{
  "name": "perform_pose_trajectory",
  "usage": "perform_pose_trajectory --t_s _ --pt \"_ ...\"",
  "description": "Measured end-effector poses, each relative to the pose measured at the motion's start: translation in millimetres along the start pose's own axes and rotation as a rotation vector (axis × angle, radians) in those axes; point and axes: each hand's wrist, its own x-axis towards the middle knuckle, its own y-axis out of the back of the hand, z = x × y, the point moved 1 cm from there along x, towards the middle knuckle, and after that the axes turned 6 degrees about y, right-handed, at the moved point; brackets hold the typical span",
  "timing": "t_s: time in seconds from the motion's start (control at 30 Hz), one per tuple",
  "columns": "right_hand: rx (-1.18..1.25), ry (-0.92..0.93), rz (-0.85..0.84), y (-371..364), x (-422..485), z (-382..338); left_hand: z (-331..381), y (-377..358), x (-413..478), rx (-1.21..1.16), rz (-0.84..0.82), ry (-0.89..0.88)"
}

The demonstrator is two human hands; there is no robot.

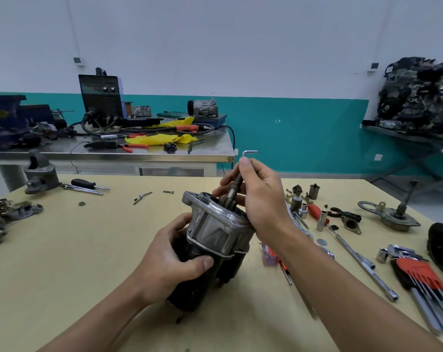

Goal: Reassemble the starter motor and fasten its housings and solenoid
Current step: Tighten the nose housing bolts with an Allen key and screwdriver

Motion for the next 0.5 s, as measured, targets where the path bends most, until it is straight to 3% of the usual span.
perform_pose_trajectory --t_s 0.2,0.27,0.37,0.5 --pt "-0.005 -0.037 -0.004 4.1 0.8 3.7 12.5 -4.1 -6.1 0.286 0.027 0.051" --pt "0.003 -0.033 0.000 3.5 1.0 3.8 13.7 -14.1 -11.6 0.366 0.118 0.083" --pt "0.022 -0.027 0.014 3.7 1.5 4.5 11.0 -26.1 -14.5 0.361 0.272 0.102" --pt "-0.005 -0.011 0.036 3.9 1.6 3.9 9.6 -22.8 -10.8 0.331 0.294 0.120"
